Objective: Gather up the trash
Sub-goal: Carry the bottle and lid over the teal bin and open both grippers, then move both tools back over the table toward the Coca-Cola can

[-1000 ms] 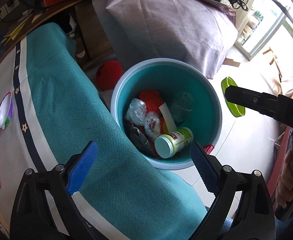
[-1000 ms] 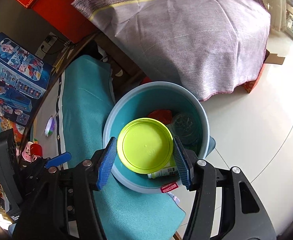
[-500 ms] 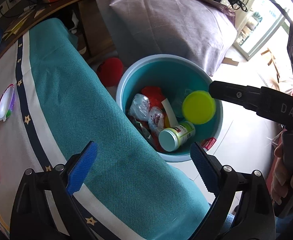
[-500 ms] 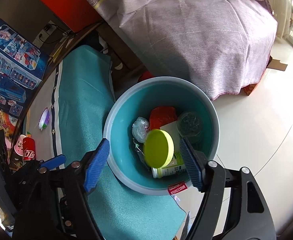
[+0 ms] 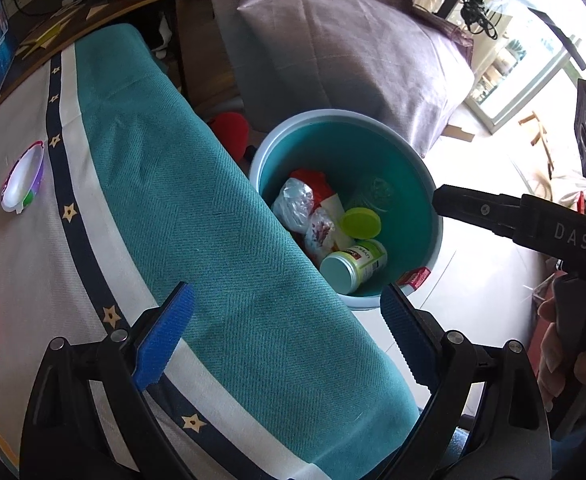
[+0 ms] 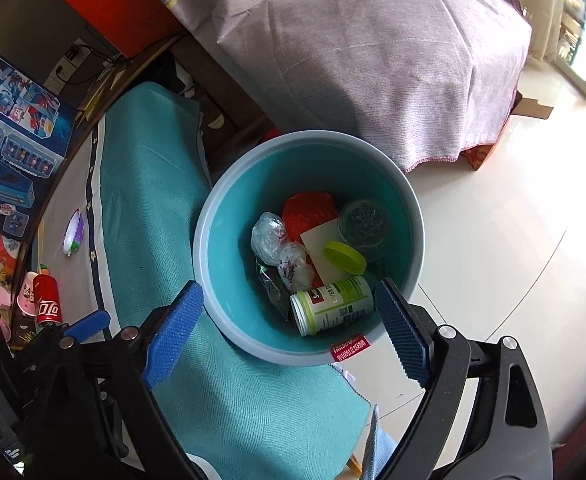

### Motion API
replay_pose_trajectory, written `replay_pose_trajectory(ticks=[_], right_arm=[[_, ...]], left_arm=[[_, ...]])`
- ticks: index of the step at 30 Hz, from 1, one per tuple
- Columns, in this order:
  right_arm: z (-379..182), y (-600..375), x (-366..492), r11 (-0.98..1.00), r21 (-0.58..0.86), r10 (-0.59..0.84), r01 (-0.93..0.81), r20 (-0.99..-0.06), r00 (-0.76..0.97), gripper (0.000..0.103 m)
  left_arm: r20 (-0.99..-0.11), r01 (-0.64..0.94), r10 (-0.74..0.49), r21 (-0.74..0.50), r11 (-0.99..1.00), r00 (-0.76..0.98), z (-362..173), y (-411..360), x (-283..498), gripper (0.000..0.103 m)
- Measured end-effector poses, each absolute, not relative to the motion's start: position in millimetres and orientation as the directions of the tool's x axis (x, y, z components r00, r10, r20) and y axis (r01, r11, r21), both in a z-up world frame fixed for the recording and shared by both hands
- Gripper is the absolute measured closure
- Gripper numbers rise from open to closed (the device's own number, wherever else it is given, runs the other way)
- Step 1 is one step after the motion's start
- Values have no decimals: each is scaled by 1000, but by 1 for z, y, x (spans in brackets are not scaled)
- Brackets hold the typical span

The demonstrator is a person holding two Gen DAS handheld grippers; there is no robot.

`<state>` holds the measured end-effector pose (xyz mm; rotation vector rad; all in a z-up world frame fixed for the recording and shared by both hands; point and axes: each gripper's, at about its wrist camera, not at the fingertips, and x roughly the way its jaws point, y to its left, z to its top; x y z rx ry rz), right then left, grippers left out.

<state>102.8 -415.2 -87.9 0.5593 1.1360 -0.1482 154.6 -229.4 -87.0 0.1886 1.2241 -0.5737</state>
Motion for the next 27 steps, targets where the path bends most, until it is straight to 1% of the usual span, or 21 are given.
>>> replay_pose_trajectory(ticks=[9,16,27], right_arm=[[-77,-392,98,872,329,160,362,-891,426,19],[-74,-366,103,887,320,170,333,-897,409,19],[-70,-294,127,934,286,196,213,-911,362,19]], left_arm=[[-910,487,-333,-181,854,246,-76,-208,147,9],[-902,442,-337,-195,876,270,-70,-175,146,9],[-898,308,-325,-232,923,298,-74,-100,152,9]])
